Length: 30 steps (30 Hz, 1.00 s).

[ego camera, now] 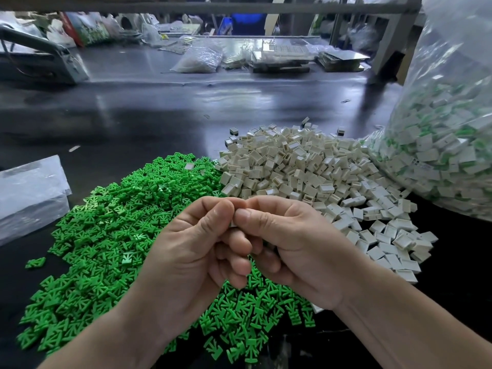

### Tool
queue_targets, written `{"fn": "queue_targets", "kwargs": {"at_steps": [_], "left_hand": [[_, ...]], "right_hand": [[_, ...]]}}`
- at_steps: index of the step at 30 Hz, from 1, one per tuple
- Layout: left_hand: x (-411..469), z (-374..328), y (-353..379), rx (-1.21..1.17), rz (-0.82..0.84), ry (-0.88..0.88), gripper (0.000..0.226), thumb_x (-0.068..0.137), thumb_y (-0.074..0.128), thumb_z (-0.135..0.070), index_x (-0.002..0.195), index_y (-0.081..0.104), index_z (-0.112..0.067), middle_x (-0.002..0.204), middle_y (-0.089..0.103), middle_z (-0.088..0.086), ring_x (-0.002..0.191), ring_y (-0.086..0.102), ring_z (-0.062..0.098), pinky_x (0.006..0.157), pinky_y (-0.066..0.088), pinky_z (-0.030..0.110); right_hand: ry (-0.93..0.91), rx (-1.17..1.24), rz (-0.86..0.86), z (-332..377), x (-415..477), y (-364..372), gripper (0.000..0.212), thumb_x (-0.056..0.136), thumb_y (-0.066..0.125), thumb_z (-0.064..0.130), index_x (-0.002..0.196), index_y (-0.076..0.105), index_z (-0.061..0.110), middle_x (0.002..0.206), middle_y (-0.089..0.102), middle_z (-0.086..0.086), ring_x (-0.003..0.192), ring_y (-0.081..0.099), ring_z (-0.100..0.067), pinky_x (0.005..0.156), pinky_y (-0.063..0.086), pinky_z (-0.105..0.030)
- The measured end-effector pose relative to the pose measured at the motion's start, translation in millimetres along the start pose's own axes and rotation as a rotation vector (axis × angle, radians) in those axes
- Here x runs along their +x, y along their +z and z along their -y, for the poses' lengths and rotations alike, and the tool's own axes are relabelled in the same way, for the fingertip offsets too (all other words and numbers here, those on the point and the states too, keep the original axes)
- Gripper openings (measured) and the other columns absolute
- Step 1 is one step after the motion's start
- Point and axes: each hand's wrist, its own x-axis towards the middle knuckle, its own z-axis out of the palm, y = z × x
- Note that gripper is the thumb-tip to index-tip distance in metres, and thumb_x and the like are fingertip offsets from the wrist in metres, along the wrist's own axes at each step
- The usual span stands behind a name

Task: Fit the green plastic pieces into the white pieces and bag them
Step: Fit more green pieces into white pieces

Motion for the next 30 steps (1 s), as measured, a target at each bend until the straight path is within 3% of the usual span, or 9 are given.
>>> {"fn": "queue_targets", "kwargs": {"at_steps": [6, 11, 14, 16, 18, 20, 22, 26, 30], "left_hand": [[0, 3, 4, 0.059, -0.054, 0.064, 0.019, 0.08, 0.058, -0.026, 0.081, 0.075, -0.016, 0.052, 0.061, 0.007, 0.036, 0.057, 0.015, 0.037, 0.047, 0.02], [4, 0, -10, 0.048, 0.14, 0.072, 0.027, 0.085, 0.068, -0.027, 0.106, 0.071, -0.01, 0.069, 0.069, 0.011, 0.052, 0.067, 0.019, 0.047, 0.055, 0.026], [9, -5, -20, 0.132, 0.054, 0.116, 0.025, 0.088, 0.069, -0.029, 0.106, 0.07, -0.012, 0.068, 0.067, 0.011, 0.05, 0.063, 0.02, 0.046, 0.053, 0.027], [12, -8, -26, 0.345, -0.114, 0.207, 0.018, 0.087, 0.063, -0.029, 0.101, 0.072, -0.02, 0.072, 0.069, 0.009, 0.055, 0.064, 0.021, 0.046, 0.052, 0.029], [12, -6, -33, 0.842, -0.254, 0.341, 0.021, 0.089, 0.058, -0.034, 0.108, 0.067, -0.037, 0.092, 0.073, -0.004, 0.074, 0.07, 0.012, 0.057, 0.056, 0.025], [12, 1, -36, 1.397, -0.179, 0.417, 0.04, 0.092, 0.055, -0.045, 0.131, 0.049, -0.052, 0.127, 0.059, -0.026, 0.11, 0.058, -0.003, 0.083, 0.053, 0.019], [14, 9, -32, 1.718, 0.003, 0.442, 0.054, 0.096, 0.049, -0.048, 0.147, 0.03, -0.049, 0.149, 0.028, -0.03, 0.134, 0.026, -0.009, 0.109, 0.029, 0.023], [18, 18, -30, 1.981, 0.248, 0.344, 0.055, 0.098, 0.032, -0.051, 0.152, 0.022, -0.042, 0.16, 0.016, -0.017, 0.148, 0.011, 0.009, 0.118, 0.018, 0.038], [17, 7, -29, 2.017, 0.261, 0.396, 0.044, 0.096, 0.037, -0.049, 0.133, 0.057, -0.037, 0.14, 0.054, -0.014, 0.132, 0.046, 0.017, 0.104, 0.037, 0.046]], "right_hand": [[-0.023, 0.007, -0.037, -3, 1, 5, 0.013, 0.086, 0.067, 0.033, 0.084, 0.069, 0.021, 0.061, 0.054, 0.0, 0.043, 0.041, -0.009, 0.034, 0.028, -0.017], [0.005, 0.083, -0.018, -2, 2, 3, 0.016, 0.086, 0.064, 0.031, 0.077, 0.062, 0.018, 0.06, 0.054, -0.003, 0.043, 0.04, -0.011, 0.034, 0.028, -0.016], [0.005, 0.276, 0.065, 0, 5, -1, 0.014, 0.085, 0.059, 0.024, 0.075, 0.055, 0.014, 0.063, 0.052, -0.003, 0.041, 0.043, -0.009, 0.032, 0.031, -0.016], [-0.034, 0.493, 0.13, 6, 6, -7, 0.007, 0.08, 0.061, 0.016, 0.08, 0.054, 0.014, 0.07, 0.056, -0.004, 0.044, 0.05, -0.008, 0.032, 0.035, -0.015], [-0.061, 0.634, 0.12, 10, 7, -13, 0.014, 0.074, 0.063, 0.011, 0.088, 0.06, 0.011, 0.081, 0.06, -0.008, 0.049, 0.057, -0.012, 0.031, 0.039, -0.016], [-0.054, 0.651, 0.037, 11, 7, -17, 0.021, 0.069, 0.063, 0.011, 0.09, 0.065, 0.011, 0.084, 0.063, -0.01, 0.049, 0.057, -0.014, 0.029, 0.039, -0.017], [-0.029, 0.615, -0.04, 10, 9, -18, 0.021, 0.069, 0.06, 0.007, 0.089, 0.064, 0.011, 0.081, 0.063, -0.009, 0.049, 0.055, -0.013, 0.028, 0.037, -0.016], [0.007, 0.546, -0.167, 12, 10, -22, 0.022, 0.07, 0.05, 0.0, 0.087, 0.061, 0.009, 0.072, 0.058, -0.007, 0.048, 0.051, -0.011, 0.028, 0.032, -0.015], [0.006, 0.498, -0.253, 14, 10, -26, 0.021, 0.071, 0.056, 0.004, 0.091, 0.058, 0.01, 0.07, 0.057, -0.005, 0.046, 0.048, -0.009, 0.029, 0.031, -0.015]]}}
